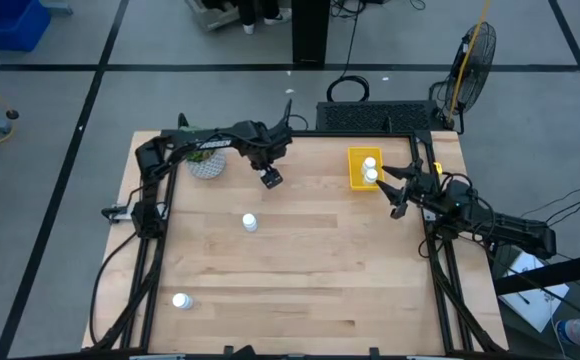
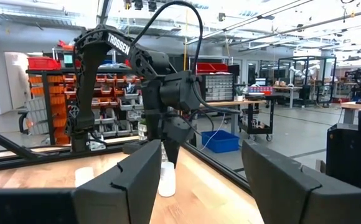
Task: Pick and place pill bottles into a basket
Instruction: Put the top white medicine bottle into the yellow bin
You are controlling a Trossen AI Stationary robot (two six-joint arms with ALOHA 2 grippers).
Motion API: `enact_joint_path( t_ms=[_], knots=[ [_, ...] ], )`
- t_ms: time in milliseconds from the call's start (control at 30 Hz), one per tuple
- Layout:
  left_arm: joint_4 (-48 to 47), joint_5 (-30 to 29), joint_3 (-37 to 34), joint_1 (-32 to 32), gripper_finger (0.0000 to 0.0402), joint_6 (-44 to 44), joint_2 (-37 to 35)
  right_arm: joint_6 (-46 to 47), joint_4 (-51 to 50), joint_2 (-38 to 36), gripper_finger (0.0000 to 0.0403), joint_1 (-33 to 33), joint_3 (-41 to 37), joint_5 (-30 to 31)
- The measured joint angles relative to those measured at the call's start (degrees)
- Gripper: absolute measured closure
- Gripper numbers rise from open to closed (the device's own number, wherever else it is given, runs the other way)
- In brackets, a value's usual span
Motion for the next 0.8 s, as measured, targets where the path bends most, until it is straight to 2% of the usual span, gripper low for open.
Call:
enact_joint_path(
  t_ms=[167,267,367,500,667,800],
  knots=[
    [0.02,-0.05,0.00,0.00,0.0109,0.03,0.15,0.00,-0.02,0.00,0.0188,0.00,0.00,-0.01],
    [0.01,-0.09,0.00,0.00,0.0127,0.40,0.15,0.01,0.00,0.00,0.0188,0.00,0.00,0.00],
    [0.08,-0.16,0.00,0.00,0.0164,0.55,0.15,0.01,0.02,0.00,0.0188,0.00,0.00,0.01],
    [0.15,0.17,0.07,0.00,0.0239,1.95,0.00,0.00,0.04,0.00,0.0188,0.00,0.00,0.01],
    [1.01,0.37,0.09,-0.04,0.0244,3.91,-0.03,0.02,0.07,0.00,0.0188,0.00,0.00,0.00],
    [5.51,0.20,0.03,-0.27,0.0244,4.01,-0.02,0.02,0.07,0.00,0.0188,0.00,0.00,-0.01]
  ],
)
